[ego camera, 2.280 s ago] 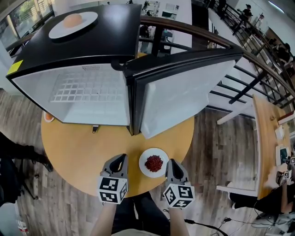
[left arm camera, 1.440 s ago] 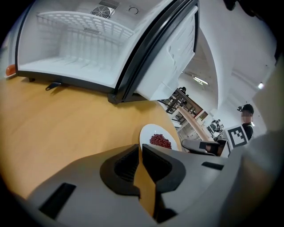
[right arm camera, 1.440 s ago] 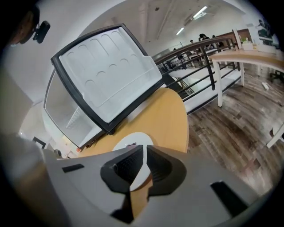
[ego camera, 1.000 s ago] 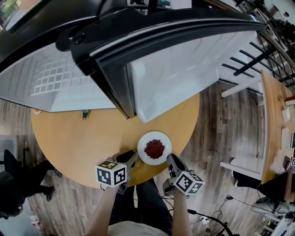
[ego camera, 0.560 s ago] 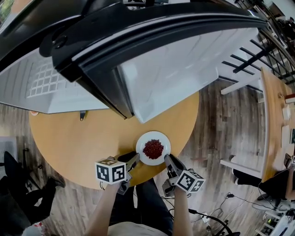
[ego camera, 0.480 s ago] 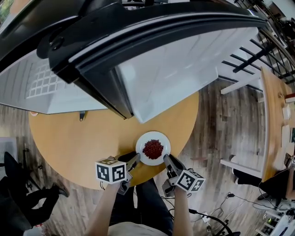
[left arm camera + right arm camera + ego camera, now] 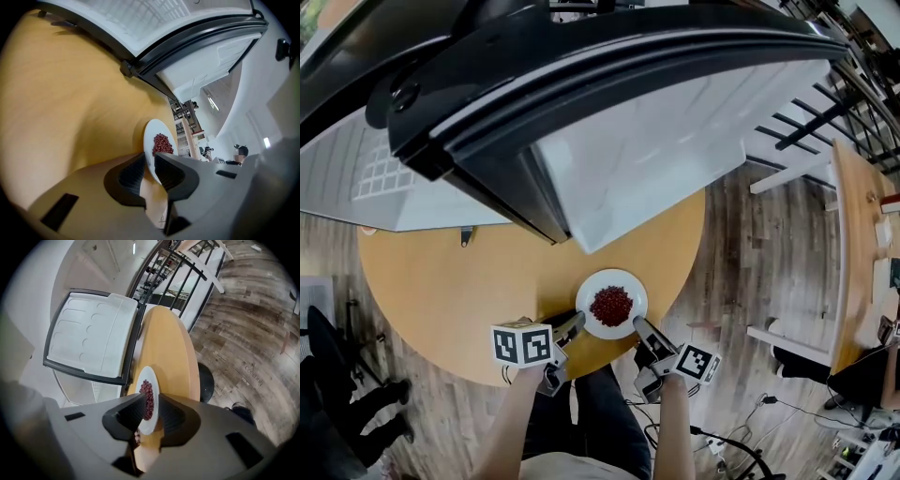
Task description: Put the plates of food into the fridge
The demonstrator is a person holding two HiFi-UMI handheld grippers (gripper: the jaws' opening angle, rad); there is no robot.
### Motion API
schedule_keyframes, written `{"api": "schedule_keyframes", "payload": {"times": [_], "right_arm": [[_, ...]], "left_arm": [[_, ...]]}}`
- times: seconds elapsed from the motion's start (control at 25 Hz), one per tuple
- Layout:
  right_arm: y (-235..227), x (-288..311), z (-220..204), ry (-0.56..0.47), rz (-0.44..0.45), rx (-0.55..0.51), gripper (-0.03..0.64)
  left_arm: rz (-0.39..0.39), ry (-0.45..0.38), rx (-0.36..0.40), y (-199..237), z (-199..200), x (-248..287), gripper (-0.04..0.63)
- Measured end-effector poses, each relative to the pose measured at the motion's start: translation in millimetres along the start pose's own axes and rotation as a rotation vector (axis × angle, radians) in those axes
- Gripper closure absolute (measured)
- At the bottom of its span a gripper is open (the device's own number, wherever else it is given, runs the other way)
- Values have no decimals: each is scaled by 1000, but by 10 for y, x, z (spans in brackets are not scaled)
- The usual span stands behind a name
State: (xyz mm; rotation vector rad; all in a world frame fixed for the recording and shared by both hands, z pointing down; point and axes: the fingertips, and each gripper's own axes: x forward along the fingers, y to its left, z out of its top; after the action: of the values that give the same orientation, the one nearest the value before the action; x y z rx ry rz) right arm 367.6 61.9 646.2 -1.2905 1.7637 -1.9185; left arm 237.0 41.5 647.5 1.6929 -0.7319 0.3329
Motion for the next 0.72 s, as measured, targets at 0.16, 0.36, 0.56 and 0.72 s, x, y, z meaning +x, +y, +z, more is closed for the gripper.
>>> {"api": "schedule_keyframes", "payload": {"times": [0.16, 0.36, 0.56, 0.72], "right_arm": [[-55, 7, -40, 23, -25, 1, 586], [-9, 12, -62, 31, 23, 42, 592], [274, 60, -62, 60, 113, -27, 598], [456, 82, -114, 96, 145, -21, 598]], "left_arm": [[8, -21, -26, 36, 18, -15, 551], [-4, -39, -48, 57, 34, -65, 554], [-23, -80, -71, 38, 55, -235, 554], [-44, -128, -87, -27, 104, -455, 554]]}}
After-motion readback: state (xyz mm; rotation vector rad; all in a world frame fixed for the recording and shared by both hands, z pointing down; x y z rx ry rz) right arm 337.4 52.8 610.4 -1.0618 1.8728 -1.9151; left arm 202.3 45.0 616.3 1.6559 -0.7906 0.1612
